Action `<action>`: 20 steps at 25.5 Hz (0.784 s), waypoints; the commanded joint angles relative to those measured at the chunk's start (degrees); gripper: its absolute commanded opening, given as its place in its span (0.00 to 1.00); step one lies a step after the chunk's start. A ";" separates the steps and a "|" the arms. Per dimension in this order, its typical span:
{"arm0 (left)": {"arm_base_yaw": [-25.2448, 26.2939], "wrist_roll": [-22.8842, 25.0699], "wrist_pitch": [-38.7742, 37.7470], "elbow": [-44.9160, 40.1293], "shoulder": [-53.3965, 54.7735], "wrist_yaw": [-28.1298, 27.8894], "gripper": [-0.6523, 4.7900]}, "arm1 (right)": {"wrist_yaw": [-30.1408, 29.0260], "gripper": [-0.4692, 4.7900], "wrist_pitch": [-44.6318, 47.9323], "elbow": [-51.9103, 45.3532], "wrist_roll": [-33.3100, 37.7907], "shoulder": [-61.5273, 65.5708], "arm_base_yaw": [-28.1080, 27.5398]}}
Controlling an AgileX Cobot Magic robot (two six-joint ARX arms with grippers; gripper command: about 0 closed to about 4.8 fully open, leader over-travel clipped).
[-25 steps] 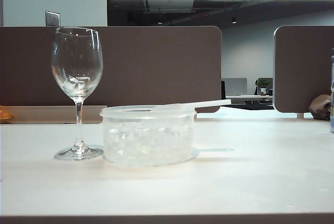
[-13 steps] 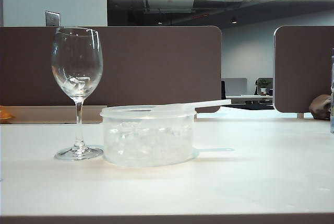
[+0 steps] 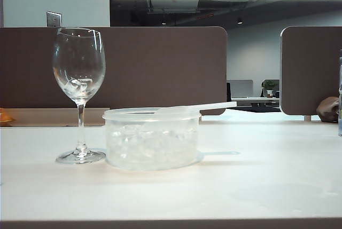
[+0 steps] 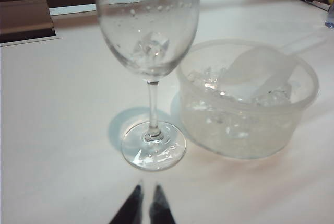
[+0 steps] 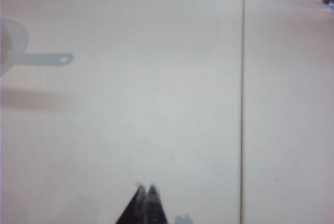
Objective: Pick up an ice shovel filled with ice cubes and pour the ice from the shovel into the glass.
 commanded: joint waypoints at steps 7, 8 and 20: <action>0.07 -0.17 0.50 0.04 0.04 0.07 0.17 | 4.61 0.08 -0.66 0.15 -1.88 -3.06 0.24; 0.07 -0.17 0.50 0.04 0.04 0.09 0.17 | 4.61 0.08 -0.66 0.13 -1.88 -3.50 0.24; 0.07 -0.17 0.50 0.04 0.04 0.07 0.17 | 4.61 0.08 -0.35 0.15 -1.90 -10.43 0.24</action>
